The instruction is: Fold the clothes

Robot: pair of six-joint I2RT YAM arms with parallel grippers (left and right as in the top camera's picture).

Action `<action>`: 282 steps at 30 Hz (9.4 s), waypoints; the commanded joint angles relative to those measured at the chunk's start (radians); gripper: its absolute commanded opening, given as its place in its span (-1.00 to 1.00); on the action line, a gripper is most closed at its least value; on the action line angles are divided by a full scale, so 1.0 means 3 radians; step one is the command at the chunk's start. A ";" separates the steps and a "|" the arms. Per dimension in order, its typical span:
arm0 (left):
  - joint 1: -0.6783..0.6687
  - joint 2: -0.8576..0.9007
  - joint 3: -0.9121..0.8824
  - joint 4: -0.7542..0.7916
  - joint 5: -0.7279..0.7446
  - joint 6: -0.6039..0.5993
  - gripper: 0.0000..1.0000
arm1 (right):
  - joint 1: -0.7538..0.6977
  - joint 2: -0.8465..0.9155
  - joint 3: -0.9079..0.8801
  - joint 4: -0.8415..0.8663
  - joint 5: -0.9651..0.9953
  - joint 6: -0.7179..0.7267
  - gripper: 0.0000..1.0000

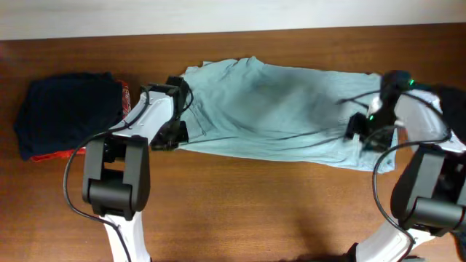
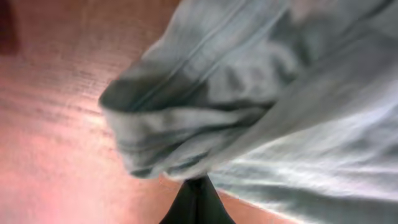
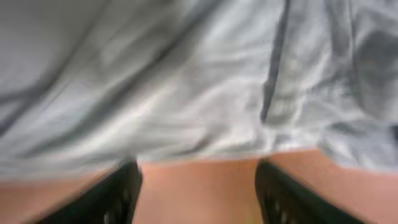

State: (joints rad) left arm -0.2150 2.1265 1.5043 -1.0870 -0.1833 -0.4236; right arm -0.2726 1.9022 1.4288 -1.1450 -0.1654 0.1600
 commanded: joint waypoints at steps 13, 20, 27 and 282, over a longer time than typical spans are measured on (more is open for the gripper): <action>0.0099 -0.0637 0.0006 0.0708 0.0356 0.0211 -0.99 | 0.0196 -0.0146 0.1221 -0.0543 -0.0102 -0.0173 0.52; 0.0052 -0.0636 0.0202 0.1404 0.0848 0.0893 -0.82 | 0.0197 -0.0163 0.1320 -0.0643 -0.0168 -0.0242 0.52; 0.0043 -0.0636 0.1425 0.0532 0.0825 0.1161 -0.69 | 0.0197 -0.0304 0.1926 -0.1073 -0.0186 -0.0263 0.55; -0.0061 0.2237 0.4627 -0.1793 -0.0140 0.1225 -0.94 | -0.0470 0.1858 0.2867 -0.1502 -0.0161 -0.0697 0.40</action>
State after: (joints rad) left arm -0.2424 2.7735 2.8853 -1.6085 -0.2005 -0.0463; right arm -0.4046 2.4729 2.2917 -1.5974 -0.2260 -0.0471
